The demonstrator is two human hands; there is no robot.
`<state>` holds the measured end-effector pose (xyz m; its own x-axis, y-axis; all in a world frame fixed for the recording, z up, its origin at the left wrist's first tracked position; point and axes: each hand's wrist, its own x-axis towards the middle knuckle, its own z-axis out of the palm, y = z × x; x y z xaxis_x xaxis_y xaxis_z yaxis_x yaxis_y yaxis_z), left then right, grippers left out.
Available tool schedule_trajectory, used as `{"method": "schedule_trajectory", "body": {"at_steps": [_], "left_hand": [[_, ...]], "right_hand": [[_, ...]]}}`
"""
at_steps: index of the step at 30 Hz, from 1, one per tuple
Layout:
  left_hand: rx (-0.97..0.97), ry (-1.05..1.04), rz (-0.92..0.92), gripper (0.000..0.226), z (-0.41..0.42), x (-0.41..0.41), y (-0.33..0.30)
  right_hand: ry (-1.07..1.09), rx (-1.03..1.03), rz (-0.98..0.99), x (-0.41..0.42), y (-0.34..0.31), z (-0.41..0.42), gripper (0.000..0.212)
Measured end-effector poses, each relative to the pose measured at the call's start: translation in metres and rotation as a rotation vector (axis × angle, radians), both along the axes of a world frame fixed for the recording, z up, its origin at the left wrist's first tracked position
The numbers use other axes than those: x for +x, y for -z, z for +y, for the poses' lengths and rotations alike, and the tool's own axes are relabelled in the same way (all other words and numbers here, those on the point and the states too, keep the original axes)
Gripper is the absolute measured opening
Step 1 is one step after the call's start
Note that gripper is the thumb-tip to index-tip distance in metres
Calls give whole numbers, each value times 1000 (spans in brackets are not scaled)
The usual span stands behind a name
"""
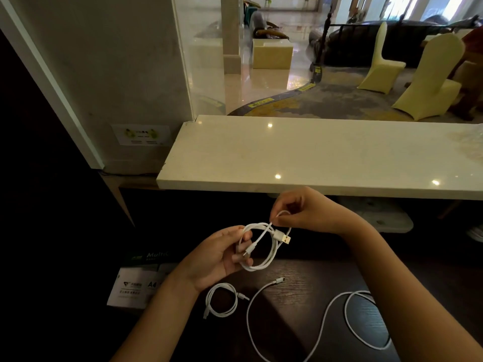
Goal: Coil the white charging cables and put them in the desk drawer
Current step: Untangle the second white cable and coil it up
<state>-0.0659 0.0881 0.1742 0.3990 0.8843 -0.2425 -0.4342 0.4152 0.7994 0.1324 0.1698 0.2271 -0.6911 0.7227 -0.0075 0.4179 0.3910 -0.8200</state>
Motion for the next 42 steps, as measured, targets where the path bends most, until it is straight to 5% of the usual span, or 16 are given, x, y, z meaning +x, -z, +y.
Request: {"method": "schedule_trajectory", "body": {"at_steps": [11,17,22,27,35,42], "left_hand": [[-130,-62,38,24,-4,8,8],[-149,-151,-208,19,-4,11,13],[-129,-192,-230,25,-2,15,13],[-102,-165,-254,28,-2,15,15],[-42,-49,-241,14,-4,12,18],[198,-54,233,31,-7,3,20]], "right_hand": [[-89,315,-250,-19,8,-2,3],[193,249,-109,-15,30,-11,50],[173,420,-281,-17,37,-26,44],[107,133,-143,-11,38,-17,22],[-14,-501,198,0,38,-5,22],[-31,-462,172,4,41,-6,24]]}}
